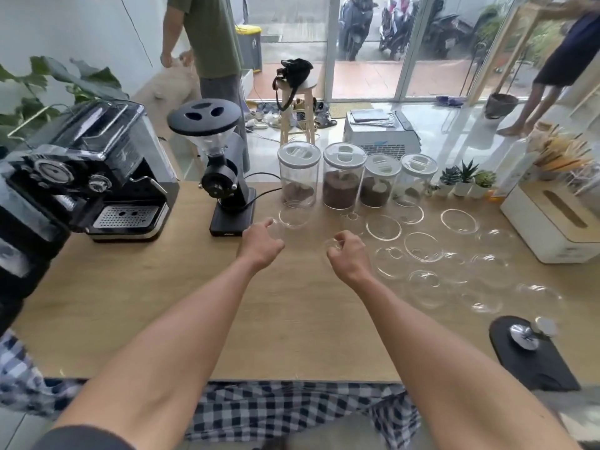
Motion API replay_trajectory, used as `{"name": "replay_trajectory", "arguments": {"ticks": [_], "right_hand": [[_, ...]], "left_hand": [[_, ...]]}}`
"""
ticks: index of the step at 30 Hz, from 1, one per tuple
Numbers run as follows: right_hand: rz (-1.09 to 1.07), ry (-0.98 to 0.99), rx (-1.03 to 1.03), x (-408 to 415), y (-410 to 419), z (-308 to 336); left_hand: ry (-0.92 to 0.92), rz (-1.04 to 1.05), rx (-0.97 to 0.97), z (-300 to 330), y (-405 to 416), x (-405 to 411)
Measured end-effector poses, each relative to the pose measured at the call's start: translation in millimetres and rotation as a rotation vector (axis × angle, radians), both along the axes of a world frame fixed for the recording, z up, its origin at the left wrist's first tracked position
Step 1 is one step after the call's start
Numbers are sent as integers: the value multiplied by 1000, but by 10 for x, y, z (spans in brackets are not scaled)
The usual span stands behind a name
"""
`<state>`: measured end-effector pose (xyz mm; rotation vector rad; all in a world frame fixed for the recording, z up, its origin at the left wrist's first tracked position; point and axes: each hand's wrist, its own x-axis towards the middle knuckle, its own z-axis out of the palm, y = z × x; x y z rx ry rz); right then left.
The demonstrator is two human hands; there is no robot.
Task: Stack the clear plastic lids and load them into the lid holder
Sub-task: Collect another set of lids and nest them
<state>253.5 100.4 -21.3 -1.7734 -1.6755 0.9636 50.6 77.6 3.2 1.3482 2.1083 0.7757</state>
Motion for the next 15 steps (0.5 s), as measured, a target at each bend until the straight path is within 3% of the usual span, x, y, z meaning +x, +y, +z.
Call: {"name": "replay_trajectory", "arguments": {"ticks": [6, 15], "right_hand": [[-20, -93, -18, 135, 156, -230], [16, -257, -24, -40, 466, -524]], "left_hand": [[56, -63, -34, -244, 304, -21], [383, -306, -69, -593, 865, -163]]}}
